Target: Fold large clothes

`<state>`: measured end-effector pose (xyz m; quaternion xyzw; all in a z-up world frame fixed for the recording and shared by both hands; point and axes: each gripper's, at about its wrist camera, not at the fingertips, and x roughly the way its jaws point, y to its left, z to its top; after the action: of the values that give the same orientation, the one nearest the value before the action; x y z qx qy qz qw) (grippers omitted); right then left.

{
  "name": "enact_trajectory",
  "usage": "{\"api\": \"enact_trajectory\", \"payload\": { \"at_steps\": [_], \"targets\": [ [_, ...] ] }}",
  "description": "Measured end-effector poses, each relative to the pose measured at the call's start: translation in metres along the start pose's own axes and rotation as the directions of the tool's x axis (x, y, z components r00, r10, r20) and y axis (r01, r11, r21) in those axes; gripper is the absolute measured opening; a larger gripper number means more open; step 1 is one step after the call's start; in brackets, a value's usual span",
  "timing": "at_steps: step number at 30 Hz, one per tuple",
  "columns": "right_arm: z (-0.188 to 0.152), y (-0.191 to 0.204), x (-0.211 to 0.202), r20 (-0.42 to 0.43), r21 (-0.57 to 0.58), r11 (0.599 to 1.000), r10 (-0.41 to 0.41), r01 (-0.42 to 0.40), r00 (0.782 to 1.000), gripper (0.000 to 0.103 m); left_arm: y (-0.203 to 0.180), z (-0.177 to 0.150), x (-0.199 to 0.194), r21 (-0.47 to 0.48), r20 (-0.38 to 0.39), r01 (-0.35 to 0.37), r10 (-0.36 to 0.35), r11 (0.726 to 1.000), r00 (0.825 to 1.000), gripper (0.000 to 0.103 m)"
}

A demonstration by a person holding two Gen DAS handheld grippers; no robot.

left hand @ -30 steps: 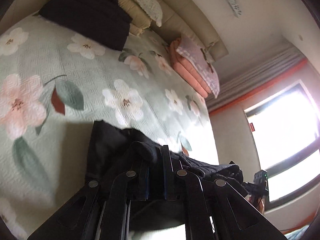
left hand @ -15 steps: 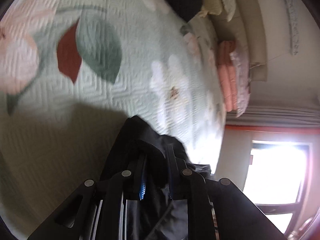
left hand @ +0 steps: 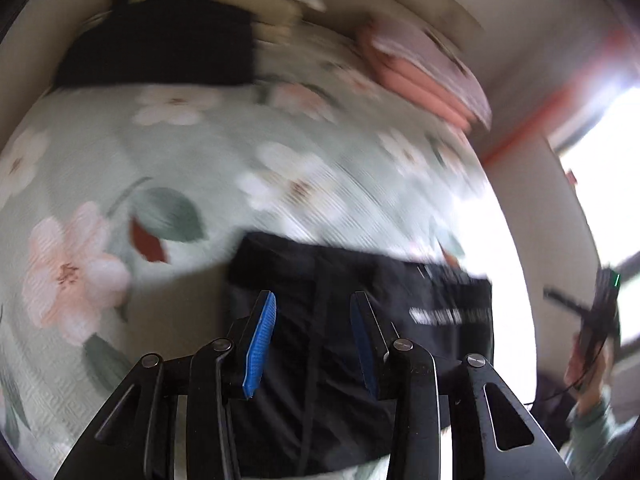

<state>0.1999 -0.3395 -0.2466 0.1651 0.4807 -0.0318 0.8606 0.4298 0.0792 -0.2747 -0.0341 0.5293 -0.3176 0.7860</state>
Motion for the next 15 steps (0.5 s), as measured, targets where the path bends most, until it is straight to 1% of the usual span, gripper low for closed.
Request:
{"api": "enact_trajectory", "payload": {
  "at_steps": [2,3,5,6,7,9,10,12,13,14,15],
  "targets": [
    [-0.014,0.038,0.007,0.001,-0.088,0.996,-0.019,0.019,1.000,0.066,-0.045,-0.022,0.019,0.114,-0.057,0.043,-0.036,0.993,0.998,0.040],
    [-0.020,0.055,0.011,0.003,-0.128,0.991,-0.030,0.030,1.000,0.066,-0.067,-0.034,0.029,0.170,-0.092,0.060,-0.045,0.984,0.995,0.040],
    [-0.033,0.082,0.024,0.010,-0.184,0.982,-0.031,0.033,0.999,0.066,-0.101,-0.053,0.044,0.253,-0.132,0.108,-0.076,0.961,0.988,0.040],
    [-0.038,0.091,0.037,-0.004,-0.208,0.978,-0.028,0.026,1.000,0.066,-0.118,-0.061,0.057,0.302,-0.147,0.113,-0.071,0.946,0.987,0.040],
    [-0.042,0.098,0.050,-0.017,-0.220,0.975,-0.036,0.032,0.999,0.066,-0.126,-0.064,0.065,0.320,-0.145,0.099,-0.055,0.942,0.988,0.040],
    [-0.047,0.102,0.073,-0.028,-0.216,0.976,-0.034,0.027,0.999,0.066,-0.133,-0.066,0.088,0.326,-0.151,0.058,-0.009,0.943,0.988,0.040],
    [-0.049,0.102,0.088,-0.032,-0.214,0.976,-0.039,0.031,0.999,0.066,-0.131,-0.064,0.100,0.318,-0.141,0.030,0.016,0.947,0.990,0.040],
    [-0.049,0.097,0.126,-0.050,-0.216,0.973,-0.098,0.085,0.994,0.066,-0.119,-0.060,0.130,0.300,-0.126,-0.043,0.084,0.953,0.989,0.040],
    [-0.049,0.091,0.151,-0.085,-0.206,0.972,-0.129,0.110,0.988,0.066,-0.108,-0.056,0.142,0.275,-0.134,-0.059,0.099,0.960,0.986,0.040],
    [-0.048,0.083,0.174,-0.121,-0.178,0.974,-0.164,0.141,0.979,0.065,-0.096,-0.052,0.155,0.228,-0.151,-0.052,0.088,0.972,0.985,0.040],
    [-0.047,0.070,0.202,-0.183,-0.128,0.985,-0.140,0.117,0.973,0.066,-0.081,-0.046,0.166,0.153,-0.169,-0.021,0.047,0.988,0.984,0.040]
  ]
}}
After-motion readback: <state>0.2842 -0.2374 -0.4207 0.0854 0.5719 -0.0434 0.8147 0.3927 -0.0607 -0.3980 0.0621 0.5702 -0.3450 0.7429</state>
